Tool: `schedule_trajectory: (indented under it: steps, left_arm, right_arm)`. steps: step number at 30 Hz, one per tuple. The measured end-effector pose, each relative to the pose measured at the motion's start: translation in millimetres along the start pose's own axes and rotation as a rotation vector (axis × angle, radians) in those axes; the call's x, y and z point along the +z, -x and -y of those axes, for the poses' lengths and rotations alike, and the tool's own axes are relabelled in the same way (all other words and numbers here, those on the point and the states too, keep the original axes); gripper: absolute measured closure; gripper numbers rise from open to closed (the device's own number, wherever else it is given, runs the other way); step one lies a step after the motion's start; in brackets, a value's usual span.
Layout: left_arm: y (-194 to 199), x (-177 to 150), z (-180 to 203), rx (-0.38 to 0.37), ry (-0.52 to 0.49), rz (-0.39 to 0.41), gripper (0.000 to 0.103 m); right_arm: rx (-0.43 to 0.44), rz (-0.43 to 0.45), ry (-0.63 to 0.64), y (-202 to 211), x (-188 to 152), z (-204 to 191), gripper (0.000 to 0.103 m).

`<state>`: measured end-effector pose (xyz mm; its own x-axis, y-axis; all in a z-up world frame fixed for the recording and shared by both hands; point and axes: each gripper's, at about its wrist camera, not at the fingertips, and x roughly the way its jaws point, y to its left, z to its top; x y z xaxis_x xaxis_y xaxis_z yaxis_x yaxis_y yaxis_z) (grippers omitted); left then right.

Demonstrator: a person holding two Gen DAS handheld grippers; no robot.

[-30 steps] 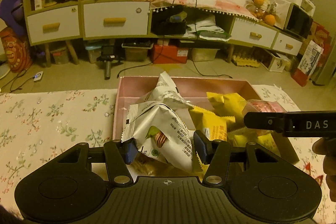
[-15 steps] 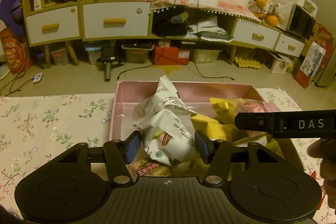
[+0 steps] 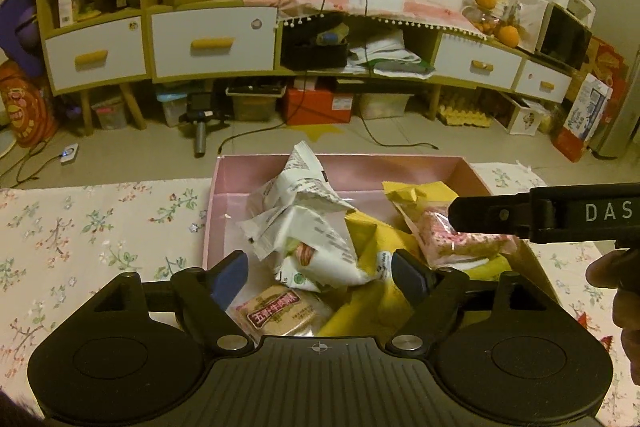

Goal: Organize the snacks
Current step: 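Open both grippers to release the pink pack and white bag, then withdraw both open grippers toward the remaining snacks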

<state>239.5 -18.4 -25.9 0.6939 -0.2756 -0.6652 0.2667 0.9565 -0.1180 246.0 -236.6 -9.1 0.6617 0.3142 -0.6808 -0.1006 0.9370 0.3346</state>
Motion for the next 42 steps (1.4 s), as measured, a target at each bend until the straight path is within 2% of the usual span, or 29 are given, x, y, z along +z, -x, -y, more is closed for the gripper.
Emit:
schedule_trajectory:
  steps: [10,19,35,42]
  left_arm:
    - [27.4,-12.0,0.4,-0.008,0.010,0.009,0.018]
    - [48.9,-34.6,1.0,-0.010,0.004,-0.014,0.015]
    - [77.4,-92.9,4.9,0.033,-0.008,-0.076,0.011]
    - [83.7,-107.4,2.8,0.056,-0.024,-0.046,0.011]
  right_arm:
    - [-0.018,0.011,0.024,26.9,-8.0,-2.6,0.033]
    - [-0.030,0.021,0.050,49.9,-24.6,-6.5,0.031]
    - [-0.040,0.018,0.140,83.6,-80.2,-17.6,0.028]
    - [-0.038,0.032,0.152,87.2,-107.3,-16.5,0.026]
